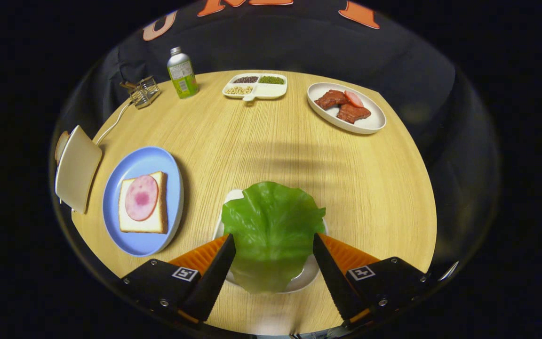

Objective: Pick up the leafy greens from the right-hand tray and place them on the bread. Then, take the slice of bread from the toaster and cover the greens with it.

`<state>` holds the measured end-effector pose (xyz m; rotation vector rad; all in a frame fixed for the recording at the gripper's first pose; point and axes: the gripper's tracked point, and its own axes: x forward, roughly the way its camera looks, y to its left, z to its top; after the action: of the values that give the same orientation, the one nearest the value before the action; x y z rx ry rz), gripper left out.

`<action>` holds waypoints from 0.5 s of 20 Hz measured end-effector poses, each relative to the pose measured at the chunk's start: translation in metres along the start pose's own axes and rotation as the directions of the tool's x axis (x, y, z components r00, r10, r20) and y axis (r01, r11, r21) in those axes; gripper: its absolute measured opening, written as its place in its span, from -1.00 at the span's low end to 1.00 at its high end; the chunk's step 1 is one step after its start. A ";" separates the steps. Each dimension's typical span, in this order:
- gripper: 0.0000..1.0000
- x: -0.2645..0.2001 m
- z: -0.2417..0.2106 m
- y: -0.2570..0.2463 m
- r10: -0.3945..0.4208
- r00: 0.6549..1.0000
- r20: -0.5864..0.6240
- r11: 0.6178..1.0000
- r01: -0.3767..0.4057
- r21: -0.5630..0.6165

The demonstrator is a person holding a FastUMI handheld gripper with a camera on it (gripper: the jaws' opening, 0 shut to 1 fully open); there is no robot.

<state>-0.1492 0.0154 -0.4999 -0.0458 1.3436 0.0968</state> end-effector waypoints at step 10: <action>0.72 0.020 -0.008 0.011 0.044 0.995 -0.093 0.999 -0.042 0.021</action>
<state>-0.1535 0.0269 -0.5208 -0.0056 1.4389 0.1196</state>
